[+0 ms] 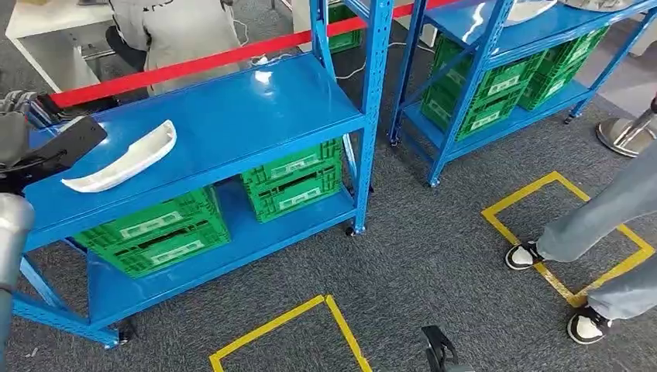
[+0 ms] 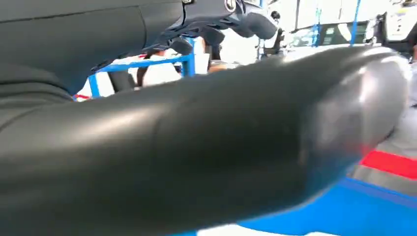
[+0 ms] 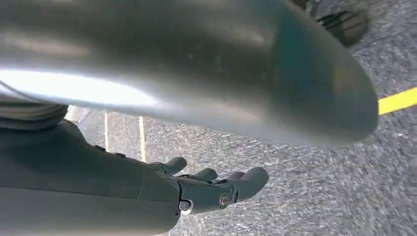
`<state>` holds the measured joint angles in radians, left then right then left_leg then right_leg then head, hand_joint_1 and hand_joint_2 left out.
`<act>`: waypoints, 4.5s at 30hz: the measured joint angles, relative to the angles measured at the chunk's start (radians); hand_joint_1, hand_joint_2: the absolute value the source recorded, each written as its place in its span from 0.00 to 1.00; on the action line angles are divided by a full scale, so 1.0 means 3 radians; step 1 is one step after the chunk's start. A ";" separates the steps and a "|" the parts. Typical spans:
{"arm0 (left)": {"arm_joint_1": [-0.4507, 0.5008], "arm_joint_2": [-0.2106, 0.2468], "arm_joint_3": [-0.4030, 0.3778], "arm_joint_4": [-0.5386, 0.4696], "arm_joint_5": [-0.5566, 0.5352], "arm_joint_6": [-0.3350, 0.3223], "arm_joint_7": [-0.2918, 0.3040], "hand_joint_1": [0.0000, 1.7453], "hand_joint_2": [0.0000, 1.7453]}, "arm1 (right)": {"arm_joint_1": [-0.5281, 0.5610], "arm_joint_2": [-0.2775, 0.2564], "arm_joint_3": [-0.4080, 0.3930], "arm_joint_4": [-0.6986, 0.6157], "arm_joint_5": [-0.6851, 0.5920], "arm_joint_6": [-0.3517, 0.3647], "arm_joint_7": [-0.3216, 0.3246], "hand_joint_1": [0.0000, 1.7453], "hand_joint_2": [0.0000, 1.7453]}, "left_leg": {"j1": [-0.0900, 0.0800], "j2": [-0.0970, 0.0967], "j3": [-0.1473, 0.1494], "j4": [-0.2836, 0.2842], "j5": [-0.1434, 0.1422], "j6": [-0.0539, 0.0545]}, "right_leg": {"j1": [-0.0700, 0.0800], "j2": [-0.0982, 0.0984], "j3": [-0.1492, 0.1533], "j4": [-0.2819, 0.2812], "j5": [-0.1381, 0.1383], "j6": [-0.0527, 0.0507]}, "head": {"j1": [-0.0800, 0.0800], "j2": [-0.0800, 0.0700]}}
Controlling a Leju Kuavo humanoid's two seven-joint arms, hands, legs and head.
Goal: Take the parts from the cabinet and place them on the table.
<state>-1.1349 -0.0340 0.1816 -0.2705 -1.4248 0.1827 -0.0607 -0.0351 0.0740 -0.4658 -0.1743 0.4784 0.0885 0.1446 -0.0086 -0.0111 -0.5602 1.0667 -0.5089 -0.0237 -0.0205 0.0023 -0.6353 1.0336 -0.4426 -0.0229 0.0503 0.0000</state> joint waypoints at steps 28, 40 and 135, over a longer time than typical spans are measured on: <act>0.0127 0.0061 -0.0081 0.0009 -0.0037 -0.0083 -0.0050 0.00 0.00 | 0.0015 0.0009 -0.0003 0.0004 0.0023 0.0010 0.0014 0.00 0.00 | -0.0004 -0.0014 -0.0009 -0.0140 0.0066 0.0022 | 0.0019 0.0002 -0.0075 0.0036 0.0003 0.0048 | -0.0008 -0.0001; 0.0268 0.0204 -0.0084 0.0017 -0.0001 -0.0107 -0.0085 0.00 0.00 | 0.0006 0.0011 -0.0003 0.0005 0.0078 0.0027 0.0047 0.00 0.00 | 0.0006 0.0018 -0.0327 -0.0133 0.0419 0.0025 | 0.0007 0.0023 0.0245 0.0003 -0.0200 -0.0007 | -0.0027 -0.0001; 0.1374 -0.0207 -0.1601 -0.0111 0.0679 0.0993 -0.0225 0.00 1.00 | -0.0002 0.0004 -0.0169 0.0000 0.0214 -0.0062 0.0047 0.00 0.00 | -0.0024 0.0016 -0.0062 -0.0170 0.0111 0.0055 | -0.0001 0.0013 0.0040 0.0025 -0.0069 0.0065 | 0.0000 0.0000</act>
<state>-0.7228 -0.0961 -0.2987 -0.3037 -1.2211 0.4807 -0.1281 -0.0357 0.0752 -0.5165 -0.1743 0.5425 0.0698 0.1587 -0.0157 -0.0064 -0.5789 1.0156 -0.4755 -0.0072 -0.0209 0.0063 -0.6233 1.0412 -0.4633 -0.0034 0.0504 0.0000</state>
